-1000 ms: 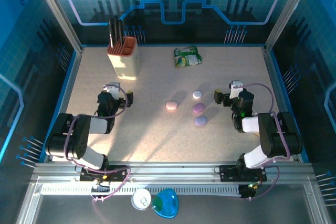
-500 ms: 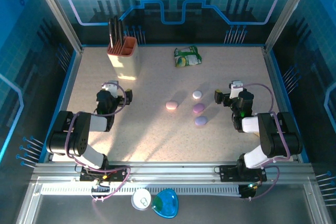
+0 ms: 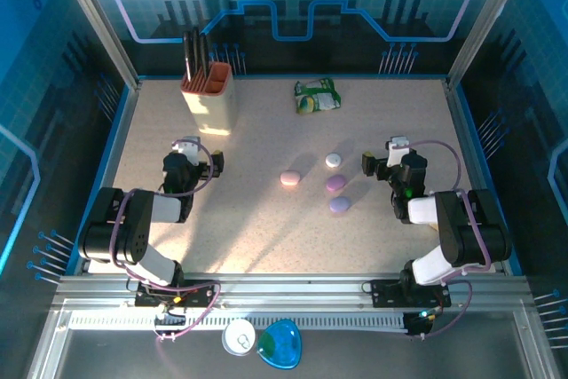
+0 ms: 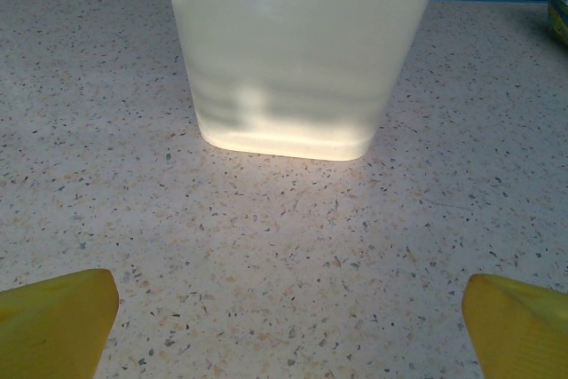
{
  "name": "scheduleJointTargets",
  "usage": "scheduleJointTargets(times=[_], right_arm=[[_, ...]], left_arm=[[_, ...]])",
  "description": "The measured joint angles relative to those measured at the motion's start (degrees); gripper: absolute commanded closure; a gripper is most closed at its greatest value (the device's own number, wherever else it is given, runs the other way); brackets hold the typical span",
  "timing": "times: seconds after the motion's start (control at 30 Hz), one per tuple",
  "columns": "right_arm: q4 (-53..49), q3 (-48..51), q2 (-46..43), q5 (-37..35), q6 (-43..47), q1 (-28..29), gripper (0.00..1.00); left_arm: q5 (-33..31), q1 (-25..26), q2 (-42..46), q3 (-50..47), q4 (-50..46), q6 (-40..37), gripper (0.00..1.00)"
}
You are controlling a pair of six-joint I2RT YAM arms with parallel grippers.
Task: Insert wireless bluetooth earbuds into charging case
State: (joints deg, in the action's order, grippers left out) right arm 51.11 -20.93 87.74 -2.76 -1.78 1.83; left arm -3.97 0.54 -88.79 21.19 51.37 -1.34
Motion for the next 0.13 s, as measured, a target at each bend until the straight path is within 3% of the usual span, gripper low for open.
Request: scheduleJointTargets(times=[0.13], right_arm=[[-0.3,-0.7,0.0,-0.3,0.6,0.9,0.0]], left_arm=[[0.0,0.0,0.0,0.0,0.0,0.0,0.01]])
